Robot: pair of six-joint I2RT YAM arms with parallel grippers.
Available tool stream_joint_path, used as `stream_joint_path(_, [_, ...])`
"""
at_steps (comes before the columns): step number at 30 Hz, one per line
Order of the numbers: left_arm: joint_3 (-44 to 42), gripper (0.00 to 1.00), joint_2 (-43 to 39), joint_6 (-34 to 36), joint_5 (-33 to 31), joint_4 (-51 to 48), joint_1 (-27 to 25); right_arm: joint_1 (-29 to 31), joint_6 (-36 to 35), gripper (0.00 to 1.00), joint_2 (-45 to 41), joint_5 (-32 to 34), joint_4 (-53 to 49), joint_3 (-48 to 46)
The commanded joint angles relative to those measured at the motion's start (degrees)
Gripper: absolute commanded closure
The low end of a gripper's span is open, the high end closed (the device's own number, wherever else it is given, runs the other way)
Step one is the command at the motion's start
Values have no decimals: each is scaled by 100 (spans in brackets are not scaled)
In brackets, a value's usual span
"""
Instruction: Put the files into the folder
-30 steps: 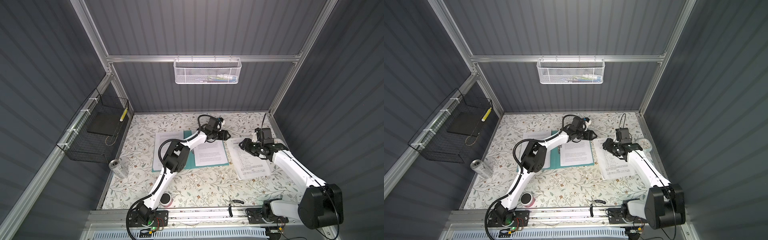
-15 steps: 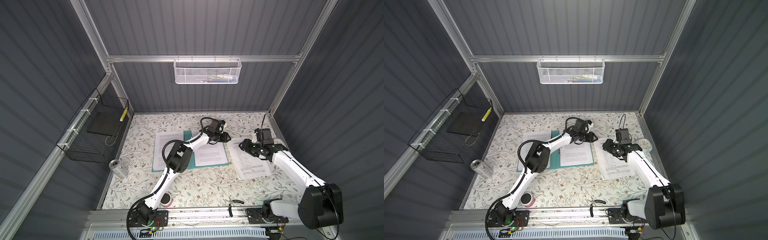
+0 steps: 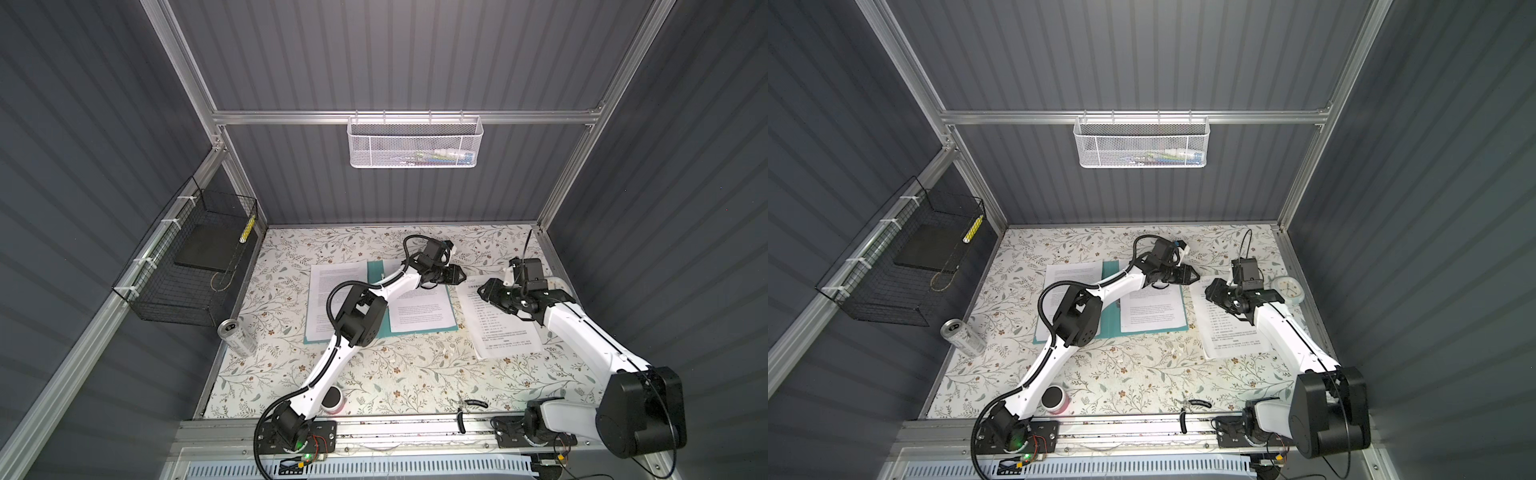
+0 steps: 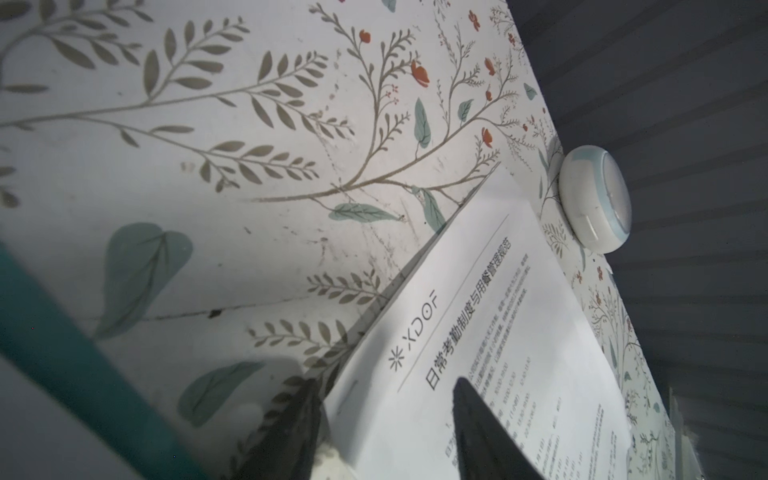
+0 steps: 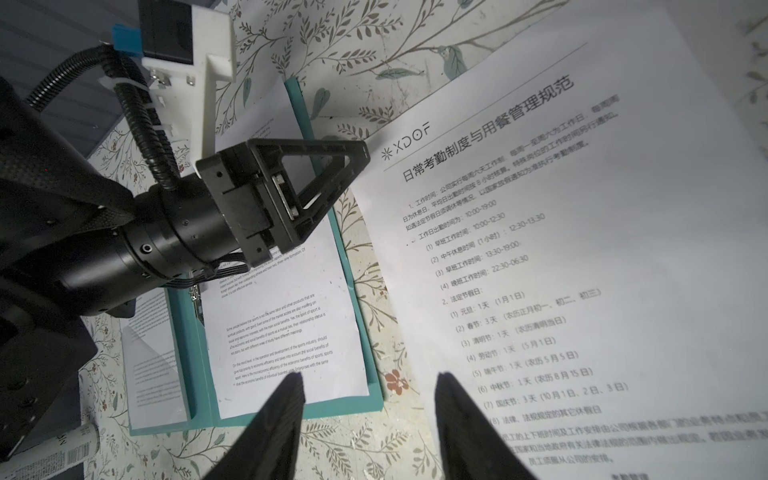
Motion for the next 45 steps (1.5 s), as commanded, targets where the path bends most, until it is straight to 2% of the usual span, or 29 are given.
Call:
stream_joint_path(1, [33, 59, 131, -43, 52, -387, -21, -59, -57, 46, -28, -45, 47, -89])
stream_joint_path(10, [-8, 72, 230, -196, 443, -312, -54, -76, -60, 46, -29, -76, 100, -152])
stream_joint_path(11, [-47, 80, 236, -222, 470, -273, -53, -76, -64, 46, -19, -75, 108, -162])
stream_joint_path(13, [-73, 90, 245, -273, 499, -237, -50, -81, -65, 46, -3, -75, 117, -180])
stream_joint_path(18, [-14, 100, 268, -330, 570, -205, -54, -85, -41, 46, -2, -93, 152, -208])
stream_joint_path(23, [-2, 100, 70, -336, 560, -155, -54, -94, -38, 46, -19, -124, 153, -183])
stream_joint_path(29, [-141, 100, -654, -193, 761, -75, -51, -109, -55, 46, -45, -136, 109, -52])
stream_joint_path(37, [-103, 100, -1562, 344, 847, -965, -15, -133, -65, 46, 44, -176, 106, 129])
stream_joint_path(41, [0, 100, -1907, 328, 1154, -1339, 181, -132, -38, 46, 145, -258, 117, 229])
stream_joint_path(45, [-98, 100, -2223, 199, 1695, -1462, 603, -131, -5, 46, 215, -308, 171, 265])
